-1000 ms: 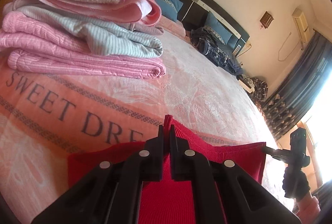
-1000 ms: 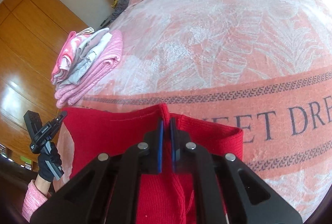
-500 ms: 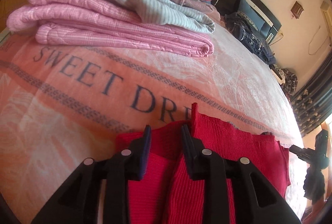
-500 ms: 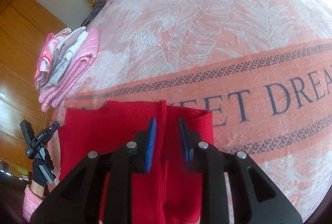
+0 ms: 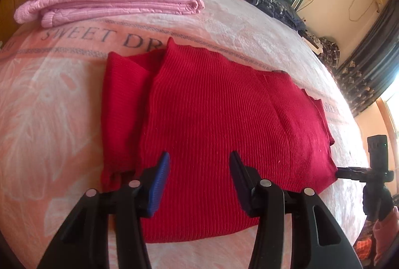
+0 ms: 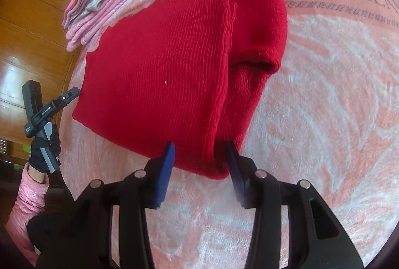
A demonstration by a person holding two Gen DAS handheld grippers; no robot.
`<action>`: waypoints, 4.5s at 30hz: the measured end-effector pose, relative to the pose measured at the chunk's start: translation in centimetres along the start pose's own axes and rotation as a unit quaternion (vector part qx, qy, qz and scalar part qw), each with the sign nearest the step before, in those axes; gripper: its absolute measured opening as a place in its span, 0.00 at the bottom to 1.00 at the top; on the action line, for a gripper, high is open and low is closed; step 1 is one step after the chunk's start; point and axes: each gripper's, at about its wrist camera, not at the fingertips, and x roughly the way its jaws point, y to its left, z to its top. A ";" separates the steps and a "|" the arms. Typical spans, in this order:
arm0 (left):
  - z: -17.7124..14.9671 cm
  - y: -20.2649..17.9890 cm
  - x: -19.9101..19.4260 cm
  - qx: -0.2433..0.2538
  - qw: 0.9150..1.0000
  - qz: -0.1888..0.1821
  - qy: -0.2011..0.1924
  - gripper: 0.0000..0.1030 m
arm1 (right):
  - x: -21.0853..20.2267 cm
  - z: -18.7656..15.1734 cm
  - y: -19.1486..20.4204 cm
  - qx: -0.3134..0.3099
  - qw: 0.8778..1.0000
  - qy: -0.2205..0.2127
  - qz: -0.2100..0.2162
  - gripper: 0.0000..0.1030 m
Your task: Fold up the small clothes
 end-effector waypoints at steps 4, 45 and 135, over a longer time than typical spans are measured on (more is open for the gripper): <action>-0.8 -0.2 1.7 0.004 1.000 0.015 0.019 0.50 | 0.0 -0.2 0.2 -0.003 1.000 -0.003 0.017 0.09; 3.7 -3.5 6.3 0.041 0.999 0.026 -0.007 0.59 | 0.9 8.8 -4.2 0.030 0.999 -0.030 -0.029 0.05; 3.1 8.1 2.6 -0.096 0.972 -0.214 -0.021 0.71 | 10.6 15.4 25.5 -0.139 0.989 0.057 0.010 0.44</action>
